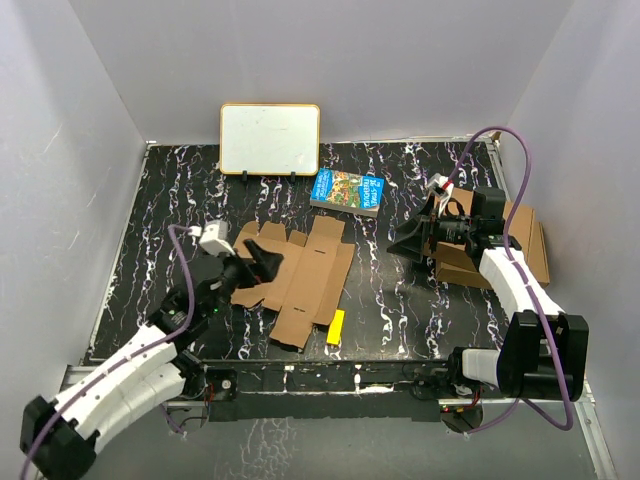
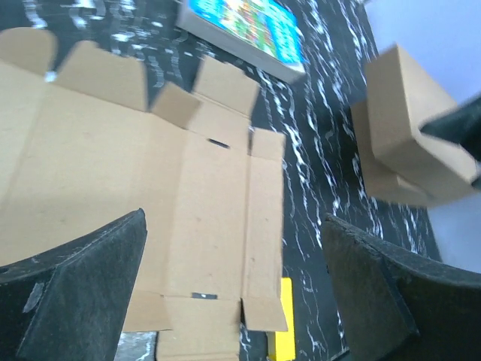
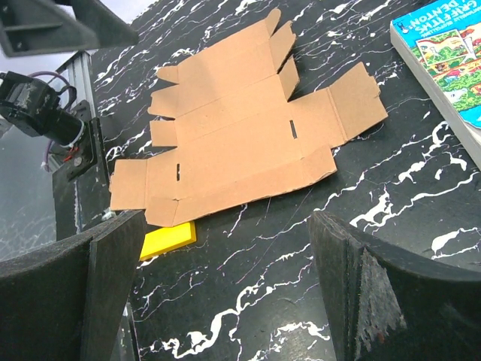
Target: Fold the paper box
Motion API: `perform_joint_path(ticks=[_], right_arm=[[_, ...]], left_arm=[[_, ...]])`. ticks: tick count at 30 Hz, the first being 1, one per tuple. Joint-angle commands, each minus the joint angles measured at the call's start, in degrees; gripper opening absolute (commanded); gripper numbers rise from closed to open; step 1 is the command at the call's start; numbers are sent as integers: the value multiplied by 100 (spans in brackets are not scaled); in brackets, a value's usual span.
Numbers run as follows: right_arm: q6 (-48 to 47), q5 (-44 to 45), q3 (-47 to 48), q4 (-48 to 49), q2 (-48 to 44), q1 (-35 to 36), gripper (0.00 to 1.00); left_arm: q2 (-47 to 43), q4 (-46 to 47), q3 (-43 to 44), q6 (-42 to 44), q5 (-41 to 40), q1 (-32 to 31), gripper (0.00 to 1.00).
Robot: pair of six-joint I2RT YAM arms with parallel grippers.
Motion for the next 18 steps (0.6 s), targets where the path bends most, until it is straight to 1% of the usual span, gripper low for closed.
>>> perform_joint_path(ticks=[1, 5, 8, 10, 14, 18], right_arm=[[-96, -122, 18, 407, 22, 25, 98], [-95, -112, 18, 406, 43, 20, 99], [-104, -63, 26, 390, 35, 28, 98], [-112, -35, 26, 380, 26, 21, 98], [-121, -61, 27, 381, 32, 21, 98], [-121, -60, 35, 388, 54, 25, 98]], left_arm=[[-490, -15, -369, -788, 1052, 1262, 97], [-60, -440, -248, -1141, 2299, 2329, 97], [253, -1108, -5, -1092, 2463, 2784, 97], [298, -1724, 208, -946, 2142, 2903, 95], [213, -3007, 655, -816, 1062, 2914, 89], [89, -3524, 634, -1089, 369, 2918, 89]])
